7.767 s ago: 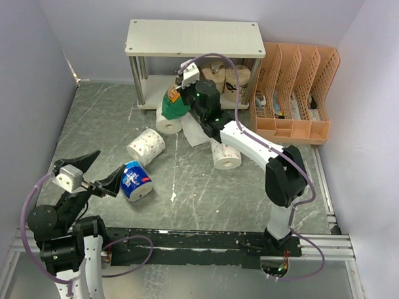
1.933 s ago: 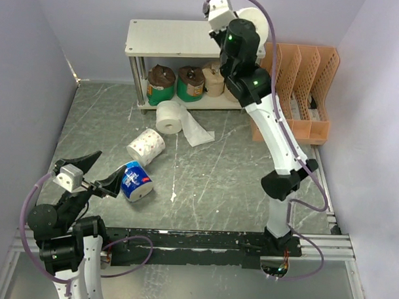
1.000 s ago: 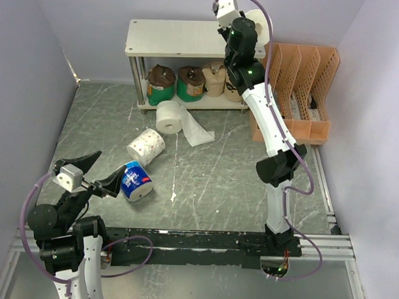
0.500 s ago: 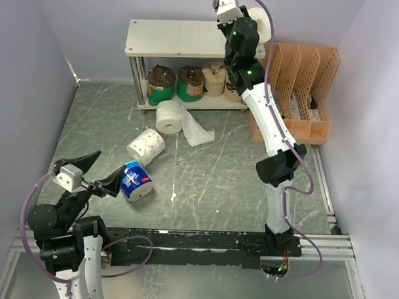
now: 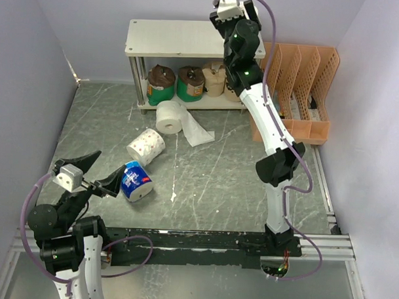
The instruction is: Place and organize the paper towels onto the shelf
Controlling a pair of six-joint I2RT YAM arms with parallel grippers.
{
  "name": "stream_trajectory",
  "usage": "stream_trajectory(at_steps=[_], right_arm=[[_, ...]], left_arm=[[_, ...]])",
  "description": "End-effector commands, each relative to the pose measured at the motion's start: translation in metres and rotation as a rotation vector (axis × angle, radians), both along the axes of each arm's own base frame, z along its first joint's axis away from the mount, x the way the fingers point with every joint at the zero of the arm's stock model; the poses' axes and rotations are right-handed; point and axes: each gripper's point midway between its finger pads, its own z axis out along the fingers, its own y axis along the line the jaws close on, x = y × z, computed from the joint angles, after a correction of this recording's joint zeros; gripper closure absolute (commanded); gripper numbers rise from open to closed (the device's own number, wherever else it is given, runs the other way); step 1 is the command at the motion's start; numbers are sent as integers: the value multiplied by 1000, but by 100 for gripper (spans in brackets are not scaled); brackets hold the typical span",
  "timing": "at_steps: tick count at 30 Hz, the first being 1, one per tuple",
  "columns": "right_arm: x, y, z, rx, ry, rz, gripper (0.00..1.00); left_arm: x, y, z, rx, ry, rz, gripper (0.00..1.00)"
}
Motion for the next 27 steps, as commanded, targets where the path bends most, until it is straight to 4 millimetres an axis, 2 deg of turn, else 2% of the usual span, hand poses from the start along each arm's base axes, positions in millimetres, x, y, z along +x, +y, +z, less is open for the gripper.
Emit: stream_trajectory(at_steps=[1, 2, 3, 4, 5, 7, 8, 9, 10, 12, 14, 16, 19, 22, 24, 27], right_arm=[[-34, 22, 32, 40, -142, 17, 24], [-61, 33, 44, 52, -185, 27, 18], [-89, 47, 53, 80, -233, 50, 8], [-111, 65, 43, 91, -221, 90, 1], [-134, 82, 32, 131, -198, 152, 0], [-167, 112, -19, 258, -87, 328, 0], [-180, 117, -47, 368, -34, 421, 0], [-193, 121, -98, 445, 48, 499, 0], [-203, 121, -128, 541, 84, 553, 0], [-214, 120, -186, 639, 153, 582, 0], [-210, 125, -234, 598, 245, 545, 0], [-203, 135, -282, 445, 362, 484, 0], [-205, 152, -335, 171, 453, 439, 0], [-216, 168, -362, 64, 490, 496, 0], [-227, 183, -366, 140, 526, 597, 0], [-244, 207, -360, 352, 589, 796, 0]], left_arm=[[-3, 1, 8, 3, -36, 12, 1], [-3, 1, 9, 3, -36, 12, 1], [-3, 1, 9, 3, -35, 11, 1], [-3, 1, 9, 4, -36, 15, 1], [-3, 2, 9, 4, -36, 18, 1], [-3, 3, 9, 3, -35, 27, 1], [-3, 3, 9, 3, -35, 29, 1], [-3, 3, 9, 1, -34, 31, 1], [-3, 3, 9, 3, -34, 30, 1], [-3, 2, 9, 4, -33, 23, 1], [-3, 1, 8, 6, -31, 16, 1], [-3, 1, 8, 6, -30, 15, 1], [-3, 1, 8, 7, -29, 17, 1], [-2, 3, 8, 6, -29, 26, 1], [-1, 4, 8, 5, -27, 33, 1], [0, 8, 10, -2, -27, 59, 1]])
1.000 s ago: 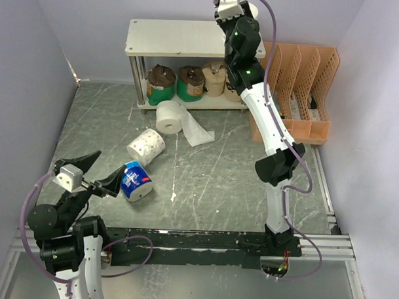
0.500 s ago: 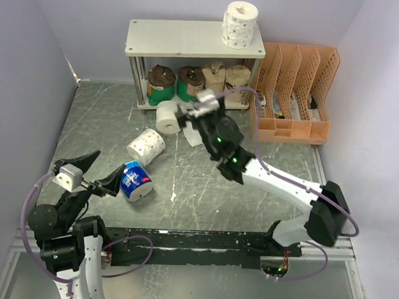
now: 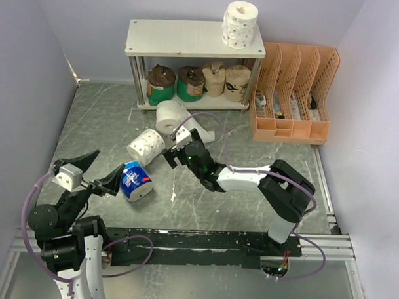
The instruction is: Place and organize the paper towels onto the shelf
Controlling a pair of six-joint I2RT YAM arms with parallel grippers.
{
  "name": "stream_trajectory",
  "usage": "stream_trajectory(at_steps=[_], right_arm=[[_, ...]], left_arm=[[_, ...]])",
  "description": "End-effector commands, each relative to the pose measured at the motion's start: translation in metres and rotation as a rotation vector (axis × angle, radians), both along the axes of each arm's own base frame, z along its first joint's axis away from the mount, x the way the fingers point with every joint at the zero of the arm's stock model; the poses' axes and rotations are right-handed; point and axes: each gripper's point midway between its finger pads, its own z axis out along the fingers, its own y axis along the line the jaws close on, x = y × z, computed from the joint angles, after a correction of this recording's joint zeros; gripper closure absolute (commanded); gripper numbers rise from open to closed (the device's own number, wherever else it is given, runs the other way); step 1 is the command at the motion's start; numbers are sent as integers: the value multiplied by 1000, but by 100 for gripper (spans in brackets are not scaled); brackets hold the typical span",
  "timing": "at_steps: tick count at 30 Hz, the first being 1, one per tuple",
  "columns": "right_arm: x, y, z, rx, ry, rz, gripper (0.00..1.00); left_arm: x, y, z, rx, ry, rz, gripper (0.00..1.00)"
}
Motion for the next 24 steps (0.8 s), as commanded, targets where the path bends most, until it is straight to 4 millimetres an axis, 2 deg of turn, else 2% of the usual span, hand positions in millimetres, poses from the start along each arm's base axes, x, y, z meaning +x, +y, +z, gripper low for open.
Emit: stream_trajectory(at_steps=[1, 3, 5, 8, 9, 10, 12, 18, 24], right_arm=[[-16, 35, 37, 375, 119, 199, 0], [-22, 47, 49, 570, 223, 322, 2], [-19, 46, 58, 766, 321, 395, 5], [-6, 26, 68, 1041, 382, 467, 10], [0, 21, 68, 1102, 388, 478, 10], [7, 19, 60, 1137, 408, 476, 11], [16, 24, 51, 1163, 429, 477, 12], [37, 57, 31, 1061, 419, 455, 12], [57, 72, 26, 1059, 413, 420, 13]], left_arm=[[-1, 11, 12, -19, -26, 80, 1], [0, 33, 17, -92, -8, 211, 1], [2, 46, 17, -144, 9, 285, 1], [1, 41, 17, -125, 2, 261, 1], [0, 38, 17, -117, 0, 245, 1], [0, 37, 17, -114, 0, 238, 1], [1, 37, 16, -116, 2, 236, 1], [0, 33, 17, -102, -5, 213, 1], [-1, 29, 16, -90, -9, 190, 1]])
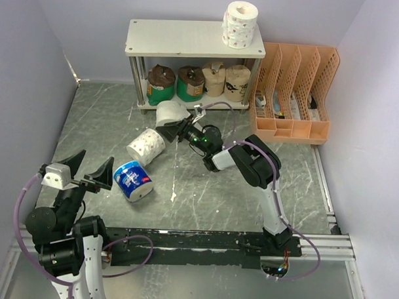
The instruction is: Place and organize the paper towels onto the shelf
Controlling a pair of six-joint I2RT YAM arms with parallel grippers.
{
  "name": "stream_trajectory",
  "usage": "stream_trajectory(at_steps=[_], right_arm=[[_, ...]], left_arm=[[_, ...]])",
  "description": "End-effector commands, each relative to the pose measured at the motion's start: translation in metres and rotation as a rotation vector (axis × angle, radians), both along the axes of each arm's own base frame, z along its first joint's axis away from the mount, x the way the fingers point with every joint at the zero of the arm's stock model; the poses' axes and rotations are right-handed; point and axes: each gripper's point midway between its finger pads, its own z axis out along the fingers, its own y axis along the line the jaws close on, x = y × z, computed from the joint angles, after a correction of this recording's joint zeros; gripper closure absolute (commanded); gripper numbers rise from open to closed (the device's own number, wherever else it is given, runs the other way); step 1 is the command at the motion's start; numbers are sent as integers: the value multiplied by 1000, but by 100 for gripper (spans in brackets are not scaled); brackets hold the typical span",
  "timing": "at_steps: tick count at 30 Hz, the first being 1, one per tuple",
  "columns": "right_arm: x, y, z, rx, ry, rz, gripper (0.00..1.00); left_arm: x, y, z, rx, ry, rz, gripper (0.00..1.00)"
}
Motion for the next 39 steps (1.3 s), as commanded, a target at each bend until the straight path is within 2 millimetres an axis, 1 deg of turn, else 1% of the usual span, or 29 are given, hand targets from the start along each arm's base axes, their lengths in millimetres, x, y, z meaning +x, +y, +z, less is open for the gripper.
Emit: stream_trajectory(at_steps=[1, 4, 7, 11, 14, 19, 21, 22, 23, 25, 26, 29, 32, 33, 35, 37, 39], right_arm=[[13, 10, -15, -24, 10, -21, 13], [16, 26, -29, -80, 12, -25, 14], [15, 38, -42, -111, 24, -10, 15], [13, 41, -58, -136, 48, -12, 16], [10, 42, -66, -151, 64, -3, 18], [4, 47, -74, -185, 66, 21, 27], [1, 49, -77, -196, 62, 28, 36], [-1, 51, -79, -203, 62, 34, 44], [-3, 52, -83, -210, 65, 41, 55], [-7, 53, -86, -209, 66, 55, 69], [-10, 52, -85, -199, 62, 67, 72], [-25, 51, -76, -140, 40, 122, 78], [-37, 49, -62, -153, -18, 163, 92], [-39, 48, -57, -175, -37, 173, 99], [-46, 46, -43, -224, -104, 193, 100], [-55, 43, -22, -279, -201, 199, 100], [-56, 39, 0, -377, -313, 153, 100]], left_arm=[[-4, -5, 5, 13, -20, -20, 1], [-4, -5, 5, 16, -24, -24, 1], [-4, -6, 5, 18, -25, -28, 1], [-5, -7, 5, 20, -26, -31, 1], [-5, -8, 5, 23, -28, -36, 1], [-5, -10, 5, 28, -29, -49, 1], [-5, -10, 5, 29, -27, -52, 1], [-5, -10, 5, 30, -29, -53, 1], [-5, -11, 5, 31, -29, -54, 1], [-5, -11, 5, 32, -30, -54, 1], [-5, -11, 5, 33, -29, -56, 1], [-5, -11, 4, 36, -29, -56, 1], [-6, -13, 4, 44, -32, -71, 1], [-7, -14, 4, 46, -32, -77, 1], [-6, -14, 5, 44, -32, -74, 1], [-6, -13, 4, 43, -32, -71, 1], [-6, -14, 4, 43, -31, -74, 1]])
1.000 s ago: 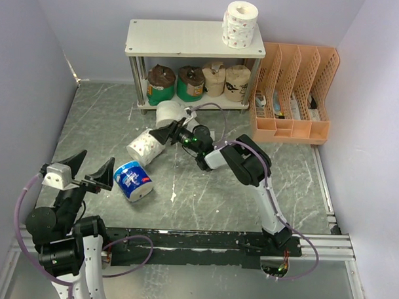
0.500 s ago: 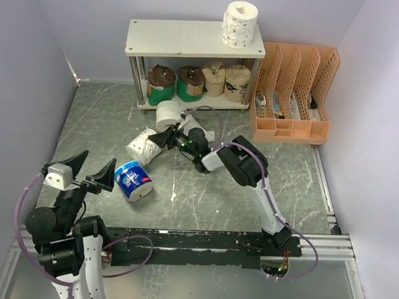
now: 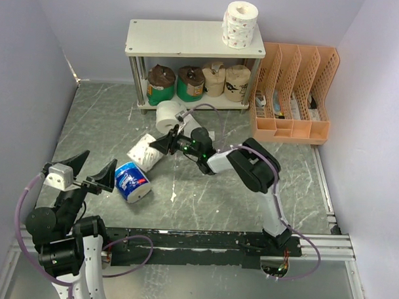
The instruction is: Place and organize the paper towels onto the shelf
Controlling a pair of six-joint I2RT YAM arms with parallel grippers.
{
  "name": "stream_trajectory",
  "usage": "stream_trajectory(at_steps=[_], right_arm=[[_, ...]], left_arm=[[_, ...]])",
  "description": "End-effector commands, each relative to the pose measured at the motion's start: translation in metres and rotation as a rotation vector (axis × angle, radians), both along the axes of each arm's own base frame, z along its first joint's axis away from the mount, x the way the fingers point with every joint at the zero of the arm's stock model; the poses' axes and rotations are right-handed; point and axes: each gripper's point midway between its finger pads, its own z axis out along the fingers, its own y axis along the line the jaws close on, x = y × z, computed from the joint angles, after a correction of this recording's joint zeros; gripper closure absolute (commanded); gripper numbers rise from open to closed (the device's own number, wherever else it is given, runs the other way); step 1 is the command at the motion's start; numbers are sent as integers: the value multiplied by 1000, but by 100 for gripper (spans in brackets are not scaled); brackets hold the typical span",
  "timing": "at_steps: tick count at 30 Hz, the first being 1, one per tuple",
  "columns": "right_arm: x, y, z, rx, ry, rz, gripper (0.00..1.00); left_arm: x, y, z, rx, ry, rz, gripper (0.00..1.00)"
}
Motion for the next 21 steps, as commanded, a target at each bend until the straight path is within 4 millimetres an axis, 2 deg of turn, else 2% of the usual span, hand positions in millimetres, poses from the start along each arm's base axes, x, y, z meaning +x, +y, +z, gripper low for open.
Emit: stream_trajectory(at_steps=[1, 4, 5, 7, 11, 17, 21], right_arm=[[-20, -1, 66, -177, -342, 25, 100], [-10, -10, 101, -413, -559, -81, 100], [-10, -14, 108, -466, -617, -94, 100], [-6, -22, 138, -496, -696, -127, 100], [10, -53, 191, -607, -814, -259, 100], [38, -110, 276, -879, -944, -607, 100], [50, -139, 338, -912, -972, -847, 100]], left_arm=[[-3, -3, 5, 21, -30, -14, 1], [-4, -3, 5, 20, -31, -14, 1], [-3, -3, 5, 19, -30, -14, 1], [-4, -3, 5, 20, -31, -13, 1], [-4, -2, 5, 13, -28, -8, 1], [-5, -4, 6, 15, -31, -19, 1], [-6, -6, 5, 16, -28, -34, 1]])
